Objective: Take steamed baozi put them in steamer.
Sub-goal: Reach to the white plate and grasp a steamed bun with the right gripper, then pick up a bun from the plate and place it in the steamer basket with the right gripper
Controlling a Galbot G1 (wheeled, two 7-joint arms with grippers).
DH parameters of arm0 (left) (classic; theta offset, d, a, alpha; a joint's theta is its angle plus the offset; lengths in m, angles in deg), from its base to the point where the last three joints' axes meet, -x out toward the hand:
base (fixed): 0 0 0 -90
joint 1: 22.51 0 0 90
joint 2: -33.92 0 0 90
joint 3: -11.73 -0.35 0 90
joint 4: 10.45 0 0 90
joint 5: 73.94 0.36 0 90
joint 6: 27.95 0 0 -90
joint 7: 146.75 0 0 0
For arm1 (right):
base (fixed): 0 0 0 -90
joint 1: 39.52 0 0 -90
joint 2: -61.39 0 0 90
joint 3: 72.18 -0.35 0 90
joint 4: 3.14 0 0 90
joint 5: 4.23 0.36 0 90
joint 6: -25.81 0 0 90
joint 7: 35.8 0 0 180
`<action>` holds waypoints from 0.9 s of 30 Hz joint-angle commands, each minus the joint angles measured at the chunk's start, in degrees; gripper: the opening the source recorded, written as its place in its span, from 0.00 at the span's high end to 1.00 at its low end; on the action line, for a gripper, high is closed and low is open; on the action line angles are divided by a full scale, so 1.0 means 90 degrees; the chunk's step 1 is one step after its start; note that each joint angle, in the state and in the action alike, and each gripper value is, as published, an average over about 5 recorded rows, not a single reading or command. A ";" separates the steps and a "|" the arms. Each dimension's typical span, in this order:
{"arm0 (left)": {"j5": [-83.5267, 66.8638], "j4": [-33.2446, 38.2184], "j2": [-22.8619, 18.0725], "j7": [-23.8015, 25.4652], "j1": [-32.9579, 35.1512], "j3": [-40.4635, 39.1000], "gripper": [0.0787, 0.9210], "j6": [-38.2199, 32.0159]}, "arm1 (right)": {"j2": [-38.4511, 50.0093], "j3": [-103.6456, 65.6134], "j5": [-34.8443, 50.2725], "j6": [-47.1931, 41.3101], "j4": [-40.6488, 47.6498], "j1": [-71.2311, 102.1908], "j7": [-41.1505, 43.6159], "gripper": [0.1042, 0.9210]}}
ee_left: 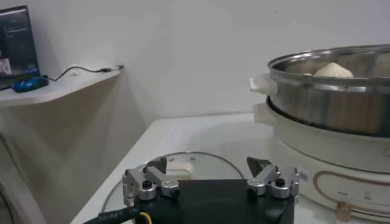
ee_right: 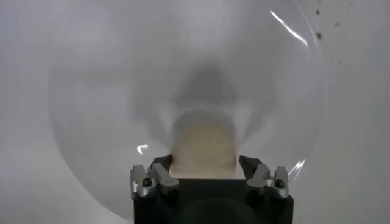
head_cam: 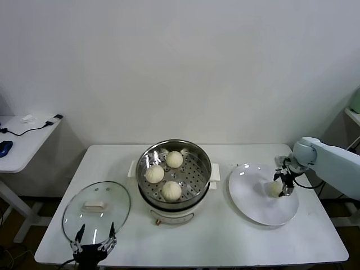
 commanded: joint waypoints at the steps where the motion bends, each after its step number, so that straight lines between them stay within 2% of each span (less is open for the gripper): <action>1: 0.0000 0.0001 0.0002 0.0001 -0.0012 -0.0034 0.12 0.0020 | -0.0012 -0.0053 -0.0101 -0.0061 -0.0061 -0.0024 0.0086 0.25; 6: 0.0000 -0.0002 0.0011 0.0003 -0.0023 -0.0062 0.12 0.0024 | 0.0017 0.0404 0.0187 -0.0136 -0.0433 -0.0777 0.0172 0.28; 9: -0.0005 -0.0003 0.0023 0.0005 -0.0032 -0.0084 0.12 0.0025 | -0.0044 0.1197 0.0774 -0.0143 -0.0898 -0.1816 0.0274 0.29; 15: -0.0032 0.0011 0.0056 0.0005 -0.0039 -0.0122 0.12 0.0027 | -0.0502 0.2820 0.2569 -0.0292 -0.1891 -0.4138 0.0410 0.29; 19: -0.0044 0.0038 0.0091 0.0005 -0.0038 -0.0145 0.12 0.0029 | -0.0890 0.3151 0.4021 -0.0734 -0.2722 -0.5198 0.0379 0.29; 22: -0.0048 0.0077 0.0114 0.0006 -0.0033 -0.0175 0.12 0.0028 | -0.1184 0.3131 0.5021 -0.1098 -0.3317 -0.5630 0.0182 0.29; 27: -0.0048 0.0147 0.0151 -0.0003 -0.0011 -0.0194 0.12 0.0019 | -0.1619 0.2925 0.5932 -0.1638 -0.4092 -0.5666 -0.0517 0.29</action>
